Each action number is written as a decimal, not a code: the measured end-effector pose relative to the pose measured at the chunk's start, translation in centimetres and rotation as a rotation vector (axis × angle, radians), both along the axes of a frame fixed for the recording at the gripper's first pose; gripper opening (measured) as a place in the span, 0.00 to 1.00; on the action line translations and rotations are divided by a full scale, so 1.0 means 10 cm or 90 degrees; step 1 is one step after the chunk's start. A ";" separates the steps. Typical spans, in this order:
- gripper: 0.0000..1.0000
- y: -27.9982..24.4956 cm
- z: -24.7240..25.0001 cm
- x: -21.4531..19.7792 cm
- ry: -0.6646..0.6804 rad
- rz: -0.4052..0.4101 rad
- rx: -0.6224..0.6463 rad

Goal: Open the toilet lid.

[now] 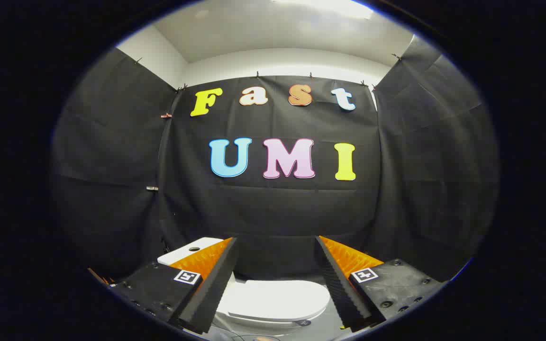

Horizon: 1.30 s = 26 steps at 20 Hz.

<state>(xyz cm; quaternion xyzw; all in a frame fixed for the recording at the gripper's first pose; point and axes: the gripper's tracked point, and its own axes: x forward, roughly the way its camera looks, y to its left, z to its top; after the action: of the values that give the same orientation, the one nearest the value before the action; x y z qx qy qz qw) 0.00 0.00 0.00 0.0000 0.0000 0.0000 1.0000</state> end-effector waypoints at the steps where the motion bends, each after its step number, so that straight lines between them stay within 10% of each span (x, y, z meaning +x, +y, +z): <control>1: 0.99 -0.01 -0.01 -0.01 0.002 -0.005 -0.006; 26: 0.99 -0.28 -0.03 -0.15 0.017 -0.056 0.055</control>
<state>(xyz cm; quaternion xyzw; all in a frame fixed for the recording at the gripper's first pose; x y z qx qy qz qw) -1.49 -2.83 -0.34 0.0435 0.0132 -0.0436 0.9980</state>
